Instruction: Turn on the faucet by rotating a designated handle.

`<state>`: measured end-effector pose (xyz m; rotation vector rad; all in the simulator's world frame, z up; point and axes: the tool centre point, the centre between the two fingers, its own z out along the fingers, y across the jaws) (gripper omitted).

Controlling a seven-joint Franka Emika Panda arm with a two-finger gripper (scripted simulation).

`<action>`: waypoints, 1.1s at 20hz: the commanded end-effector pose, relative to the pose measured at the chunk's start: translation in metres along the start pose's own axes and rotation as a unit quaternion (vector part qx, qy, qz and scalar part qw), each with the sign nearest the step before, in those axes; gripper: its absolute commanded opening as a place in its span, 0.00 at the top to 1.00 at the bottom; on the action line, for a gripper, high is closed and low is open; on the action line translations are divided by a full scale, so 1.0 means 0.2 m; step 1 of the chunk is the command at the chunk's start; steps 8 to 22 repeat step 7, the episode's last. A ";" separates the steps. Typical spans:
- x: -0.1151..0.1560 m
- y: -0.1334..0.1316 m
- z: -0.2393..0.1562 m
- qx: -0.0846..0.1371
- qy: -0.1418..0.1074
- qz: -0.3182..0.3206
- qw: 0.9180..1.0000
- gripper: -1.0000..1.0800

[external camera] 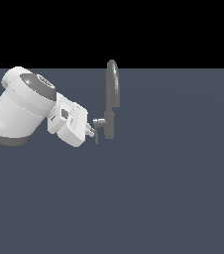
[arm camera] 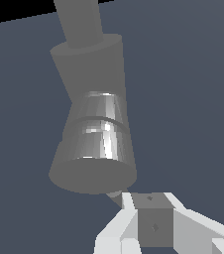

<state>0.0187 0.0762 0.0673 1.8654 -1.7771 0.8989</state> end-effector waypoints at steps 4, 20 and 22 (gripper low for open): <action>-0.08 0.01 0.17 -0.017 0.008 -0.010 1.000 1.00; -0.09 0.00 0.20 -0.020 0.008 -0.011 1.000 1.00; -0.09 0.00 0.20 -0.020 0.008 -0.011 1.000 1.00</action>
